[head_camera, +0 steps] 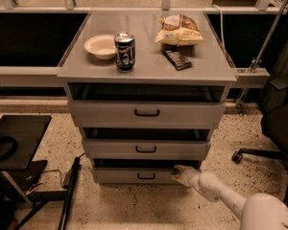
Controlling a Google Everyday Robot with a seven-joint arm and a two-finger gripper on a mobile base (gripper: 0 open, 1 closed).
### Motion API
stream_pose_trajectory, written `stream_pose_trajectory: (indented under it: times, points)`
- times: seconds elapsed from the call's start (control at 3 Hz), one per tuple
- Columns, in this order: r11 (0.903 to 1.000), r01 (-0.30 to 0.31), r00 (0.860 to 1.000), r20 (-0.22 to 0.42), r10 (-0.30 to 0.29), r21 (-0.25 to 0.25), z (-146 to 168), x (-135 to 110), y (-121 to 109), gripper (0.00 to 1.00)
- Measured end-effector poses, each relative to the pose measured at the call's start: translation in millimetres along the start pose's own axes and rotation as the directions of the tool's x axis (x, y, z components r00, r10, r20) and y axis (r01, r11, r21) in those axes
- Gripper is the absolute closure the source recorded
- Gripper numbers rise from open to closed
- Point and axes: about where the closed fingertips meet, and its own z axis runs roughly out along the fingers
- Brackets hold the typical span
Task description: Open bottom drawer
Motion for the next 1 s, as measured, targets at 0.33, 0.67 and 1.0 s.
stream_pose_trajectory:
  times: [0.33, 0.67, 1.0]
  points:
    - [0.9990, 0.008, 0.999, 0.042, -0.010, 0.044, -24, 1, 18, 1.00]
    - [0.9990, 0.008, 0.999, 0.042, -0.010, 0.044, -27, 0, 20, 1.00]
    - [0.9987, 0.014, 0.999, 0.040, -0.016, 0.049, -35, -1, 31, 1.00]
